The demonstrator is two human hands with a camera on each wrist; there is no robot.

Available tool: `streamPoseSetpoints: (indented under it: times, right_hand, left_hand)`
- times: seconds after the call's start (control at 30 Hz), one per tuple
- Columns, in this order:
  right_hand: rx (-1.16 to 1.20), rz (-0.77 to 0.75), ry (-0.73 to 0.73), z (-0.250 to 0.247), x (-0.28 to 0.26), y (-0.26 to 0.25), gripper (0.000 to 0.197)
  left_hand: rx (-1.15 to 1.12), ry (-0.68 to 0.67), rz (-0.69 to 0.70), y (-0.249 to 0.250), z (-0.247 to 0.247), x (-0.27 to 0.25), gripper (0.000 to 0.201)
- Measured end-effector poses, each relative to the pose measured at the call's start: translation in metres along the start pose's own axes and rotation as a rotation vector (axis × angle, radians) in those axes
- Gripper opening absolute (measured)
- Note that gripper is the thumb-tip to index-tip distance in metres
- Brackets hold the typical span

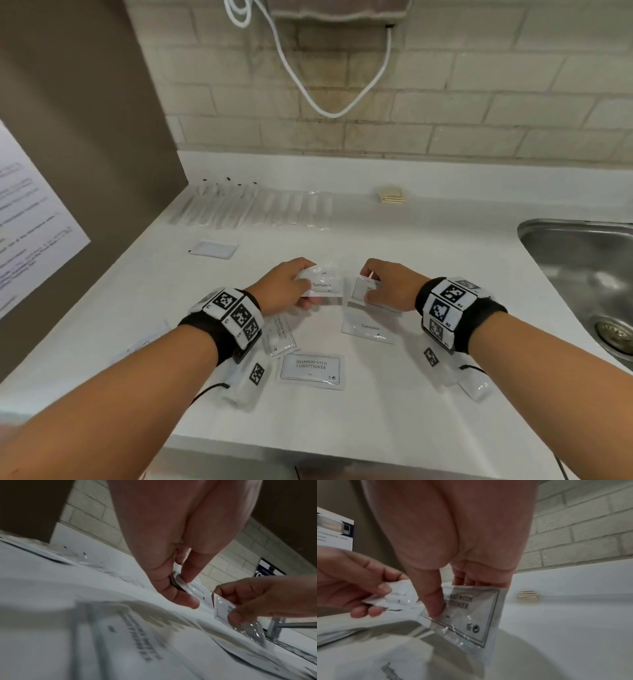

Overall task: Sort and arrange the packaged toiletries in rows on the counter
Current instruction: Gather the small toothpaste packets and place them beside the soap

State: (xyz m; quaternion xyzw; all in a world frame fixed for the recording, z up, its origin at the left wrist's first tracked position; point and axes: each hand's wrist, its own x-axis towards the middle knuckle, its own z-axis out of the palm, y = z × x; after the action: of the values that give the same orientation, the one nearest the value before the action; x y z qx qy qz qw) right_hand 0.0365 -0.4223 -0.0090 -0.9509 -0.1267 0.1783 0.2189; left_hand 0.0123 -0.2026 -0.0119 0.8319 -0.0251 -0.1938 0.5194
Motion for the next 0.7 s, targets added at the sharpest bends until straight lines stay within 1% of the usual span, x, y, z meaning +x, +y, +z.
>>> streamPoseSetpoints:
  times: [0.13,0.27,0.43,0.5,0.57,0.63,0.7]
  right_hand:
    - [-0.037,-0.020,-0.032,0.013,0.023,-0.021,0.036]
    - [-0.131,-0.011,-0.090,0.024,0.042,-0.039,0.044]
    - [-0.324,-0.018,0.025,0.029,0.052,-0.062,0.056]
    - [-0.323,-0.063,0.056,0.033,0.053,-0.082,0.052]
    - [-0.276,-0.151,0.058,0.041,0.055,-0.109,0.048]
    - [-0.203,-0.243,-0.002,0.056,0.056,-0.141,0.047]
    - [-0.184,-0.328,-0.071,0.077,0.056,-0.172,0.048]
  left_hand:
    - [-0.035,0.147,0.015,-0.010,-0.035,-0.015,0.031]
    - [-0.065,0.232,0.018,-0.023,-0.074,-0.030,0.034]
    - [-0.060,0.271,0.023,-0.041,-0.117,-0.046,0.036]
    - [-0.061,0.281,0.023,-0.049,-0.132,-0.051,0.036]
    - [-0.069,0.287,0.027,-0.055,-0.147,-0.056,0.036]
    - [-0.071,0.289,0.031,-0.061,-0.162,-0.062,0.036]
    - [-0.072,0.292,0.033,-0.066,-0.176,-0.067,0.036]
